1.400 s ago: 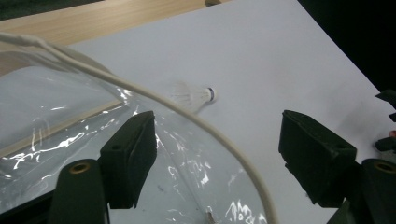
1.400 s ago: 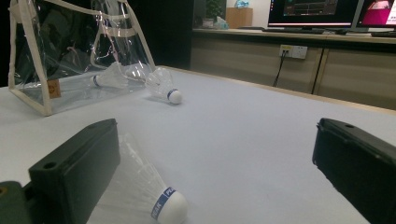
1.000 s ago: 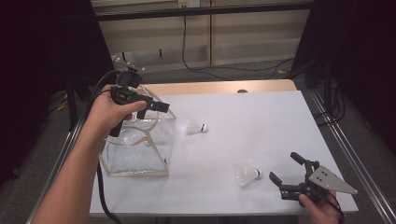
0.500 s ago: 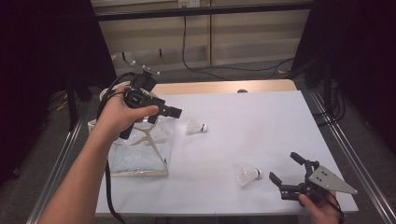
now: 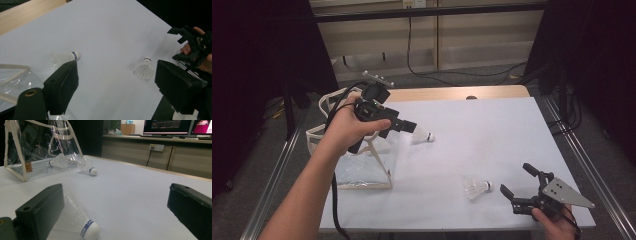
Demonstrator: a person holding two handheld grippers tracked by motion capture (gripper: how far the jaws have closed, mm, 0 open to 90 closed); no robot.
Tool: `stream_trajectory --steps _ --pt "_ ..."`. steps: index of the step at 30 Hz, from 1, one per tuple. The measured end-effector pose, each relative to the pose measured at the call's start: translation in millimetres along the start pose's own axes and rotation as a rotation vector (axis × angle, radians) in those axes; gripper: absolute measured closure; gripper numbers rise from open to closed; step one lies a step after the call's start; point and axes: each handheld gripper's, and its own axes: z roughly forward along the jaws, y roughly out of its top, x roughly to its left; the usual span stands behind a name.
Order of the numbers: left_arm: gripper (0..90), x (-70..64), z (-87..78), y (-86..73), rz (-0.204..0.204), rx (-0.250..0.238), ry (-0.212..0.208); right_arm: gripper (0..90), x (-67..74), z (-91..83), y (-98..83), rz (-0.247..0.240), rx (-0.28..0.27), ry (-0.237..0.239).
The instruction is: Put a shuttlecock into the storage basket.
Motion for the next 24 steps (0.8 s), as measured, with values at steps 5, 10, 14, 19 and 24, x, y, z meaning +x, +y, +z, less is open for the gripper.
stream_trajectory --steps 5,10,14,19,24 --pt "19.0 -6.0 5.5 -0.9 0.014 -0.001 -0.019 0.5 -0.2 0.0 0.0 0.0 0.0 0.0" --pt "18.9 -11.2 12.7 -2.5 0.029 0.004 -0.038 0.5 -0.1 -0.2 0.0 0.001 0.002 -0.001" --pt "18.3 -11.7 19.7 -5.0 0.032 0.012 -0.045 0.5 -0.1 -0.3 0.1 0.001 0.002 0.0" --pt "18.0 -12.3 28.0 -8.1 0.036 0.024 -0.052 0.6 -0.2 -0.5 0.2 0.004 0.002 -0.001" --pt "17.6 -14.3 32.5 -9.5 0.037 0.024 -0.057 0.5 -0.2 -0.5 0.2 0.005 0.0 0.001"
